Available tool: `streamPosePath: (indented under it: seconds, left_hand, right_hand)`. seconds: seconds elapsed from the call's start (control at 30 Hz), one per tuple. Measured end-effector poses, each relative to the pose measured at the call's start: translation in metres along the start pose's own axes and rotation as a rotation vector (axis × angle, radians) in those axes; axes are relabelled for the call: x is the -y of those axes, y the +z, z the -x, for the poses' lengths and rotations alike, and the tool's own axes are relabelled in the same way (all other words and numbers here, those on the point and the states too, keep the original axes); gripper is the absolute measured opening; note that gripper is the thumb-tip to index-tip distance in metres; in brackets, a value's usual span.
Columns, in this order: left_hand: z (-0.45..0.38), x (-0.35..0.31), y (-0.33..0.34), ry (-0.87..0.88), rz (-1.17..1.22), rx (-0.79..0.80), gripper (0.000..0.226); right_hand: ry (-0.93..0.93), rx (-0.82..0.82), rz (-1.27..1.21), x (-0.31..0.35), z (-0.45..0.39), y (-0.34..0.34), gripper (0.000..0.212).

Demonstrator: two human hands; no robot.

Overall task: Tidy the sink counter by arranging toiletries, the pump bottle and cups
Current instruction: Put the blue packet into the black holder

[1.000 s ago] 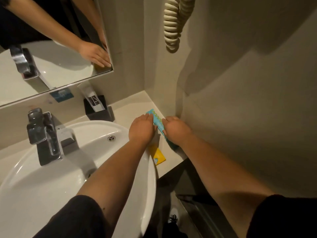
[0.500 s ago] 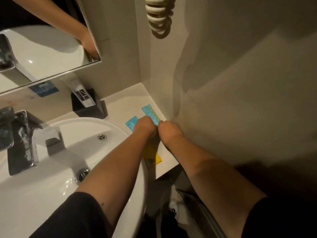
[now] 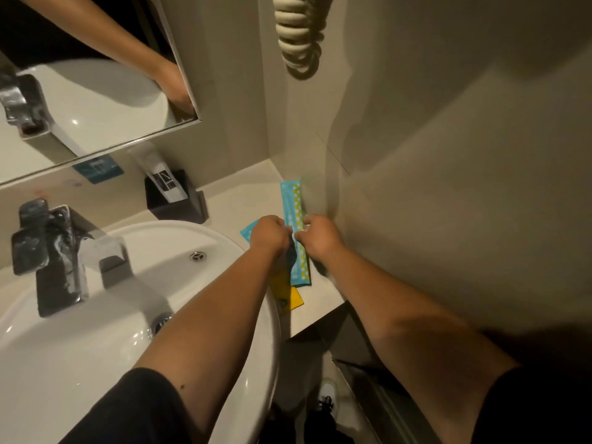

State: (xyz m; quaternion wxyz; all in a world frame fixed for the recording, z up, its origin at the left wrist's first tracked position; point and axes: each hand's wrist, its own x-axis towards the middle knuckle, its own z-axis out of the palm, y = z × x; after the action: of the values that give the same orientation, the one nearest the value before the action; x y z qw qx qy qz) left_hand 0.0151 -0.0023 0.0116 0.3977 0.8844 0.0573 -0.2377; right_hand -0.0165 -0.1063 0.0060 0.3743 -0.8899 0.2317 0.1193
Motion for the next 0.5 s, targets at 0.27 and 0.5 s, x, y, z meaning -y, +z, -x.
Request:
streamPosePath:
  seconds: [0.27, 0.5]
  left_hand:
    - [0.028, -0.015, -0.079, 0.108, 0.233, -0.132, 0.015]
    - [0.047, -0.013, -0.157, 0.193, 0.311, -0.299, 0.009]
  right_hand:
    - [-0.119, 0.002, -0.206, 0.074, 0.026, -0.032, 0.017]
    - [-0.281, -0.064, -0.242, 0.146, 0.038, -0.022, 0.022]
